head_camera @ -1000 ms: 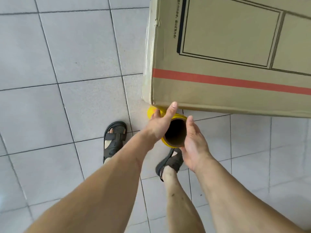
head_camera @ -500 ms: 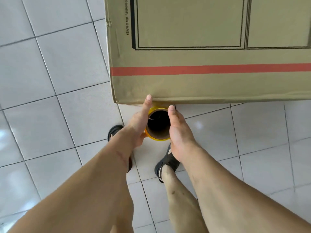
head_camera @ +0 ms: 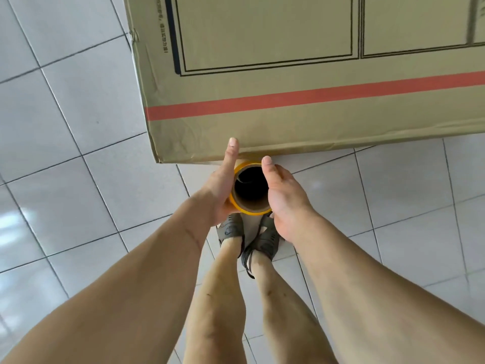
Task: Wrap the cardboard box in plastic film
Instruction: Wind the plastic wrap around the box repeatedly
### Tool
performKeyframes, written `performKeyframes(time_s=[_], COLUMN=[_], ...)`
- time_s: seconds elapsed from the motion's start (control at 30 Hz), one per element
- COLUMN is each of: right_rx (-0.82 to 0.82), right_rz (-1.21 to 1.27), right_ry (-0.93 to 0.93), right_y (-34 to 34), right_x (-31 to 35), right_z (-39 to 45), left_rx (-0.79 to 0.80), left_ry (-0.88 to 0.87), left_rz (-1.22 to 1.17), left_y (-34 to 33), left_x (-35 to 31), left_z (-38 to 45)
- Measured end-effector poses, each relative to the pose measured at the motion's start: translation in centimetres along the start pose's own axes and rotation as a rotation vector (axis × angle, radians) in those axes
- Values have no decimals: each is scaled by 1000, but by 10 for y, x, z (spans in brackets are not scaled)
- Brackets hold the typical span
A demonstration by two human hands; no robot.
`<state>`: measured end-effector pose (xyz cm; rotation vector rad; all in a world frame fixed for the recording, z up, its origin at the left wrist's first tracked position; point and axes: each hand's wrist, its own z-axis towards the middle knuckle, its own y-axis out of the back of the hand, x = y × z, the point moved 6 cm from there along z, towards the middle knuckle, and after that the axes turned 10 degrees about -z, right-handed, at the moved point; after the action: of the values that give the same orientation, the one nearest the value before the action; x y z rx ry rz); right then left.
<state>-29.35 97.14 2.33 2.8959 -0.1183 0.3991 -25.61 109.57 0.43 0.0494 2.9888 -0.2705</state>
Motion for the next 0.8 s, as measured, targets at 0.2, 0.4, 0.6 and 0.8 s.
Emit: performKeyframes(time_s=[0.2, 0.4, 0.6, 0.8], right_rx=[-56, -30, -132, -72], right_rz=[-63, 51, -96, -31], right_ry=[17, 8, -6, -67], right_y=[9, 17, 48, 46], right_x=[1, -2, 6, 0], right_z=[3, -1, 4, 0], left_rx=[-116, 34, -102, -57], left_ry=[-27, 12, -8, 26], left_rz=[-23, -85, 33, -60], left_y=[2, -19, -28, -48], left_x=[6, 1, 24, -4], left_z=[13, -1, 26, 13])
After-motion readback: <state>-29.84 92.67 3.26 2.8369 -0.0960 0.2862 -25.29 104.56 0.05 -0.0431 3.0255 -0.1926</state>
